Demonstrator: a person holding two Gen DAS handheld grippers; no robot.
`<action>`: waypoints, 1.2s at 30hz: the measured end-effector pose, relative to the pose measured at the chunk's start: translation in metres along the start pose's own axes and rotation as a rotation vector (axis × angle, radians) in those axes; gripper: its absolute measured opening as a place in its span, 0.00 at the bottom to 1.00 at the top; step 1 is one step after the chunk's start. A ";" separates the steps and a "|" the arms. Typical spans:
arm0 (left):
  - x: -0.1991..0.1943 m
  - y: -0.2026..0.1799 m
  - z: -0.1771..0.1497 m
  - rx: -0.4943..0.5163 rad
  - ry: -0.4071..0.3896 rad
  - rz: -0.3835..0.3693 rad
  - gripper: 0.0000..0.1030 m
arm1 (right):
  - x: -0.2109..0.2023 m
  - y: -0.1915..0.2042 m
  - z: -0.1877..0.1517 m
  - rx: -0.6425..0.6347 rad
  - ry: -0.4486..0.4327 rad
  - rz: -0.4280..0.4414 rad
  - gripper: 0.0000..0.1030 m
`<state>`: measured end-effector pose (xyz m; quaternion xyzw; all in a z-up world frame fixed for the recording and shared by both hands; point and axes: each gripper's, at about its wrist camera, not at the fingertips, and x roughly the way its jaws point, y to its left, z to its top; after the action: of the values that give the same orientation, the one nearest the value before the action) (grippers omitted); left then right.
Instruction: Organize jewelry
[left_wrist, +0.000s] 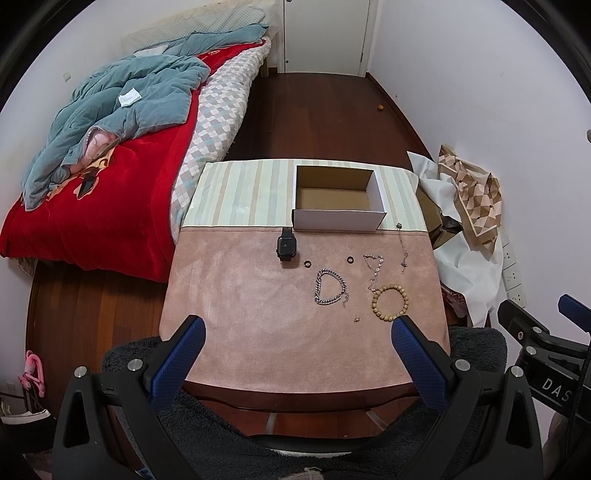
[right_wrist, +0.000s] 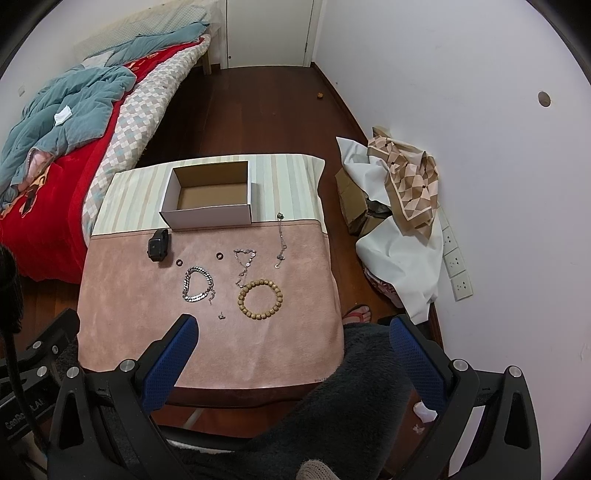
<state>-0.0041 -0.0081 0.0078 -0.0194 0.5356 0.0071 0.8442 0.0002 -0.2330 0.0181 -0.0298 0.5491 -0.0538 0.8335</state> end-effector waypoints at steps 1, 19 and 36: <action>0.000 0.000 0.000 0.001 -0.001 0.001 1.00 | 0.000 0.001 -0.001 0.001 0.000 0.000 1.00; -0.005 0.005 -0.003 -0.009 -0.017 -0.004 1.00 | -0.009 0.000 0.001 0.005 -0.008 0.008 1.00; 0.115 0.028 0.026 0.006 0.055 0.176 1.00 | 0.140 -0.026 0.027 0.116 0.170 0.013 1.00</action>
<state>0.0677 0.0198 -0.0860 0.0302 0.5583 0.0791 0.8253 0.0783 -0.2766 -0.0957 0.0265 0.6142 -0.0824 0.7844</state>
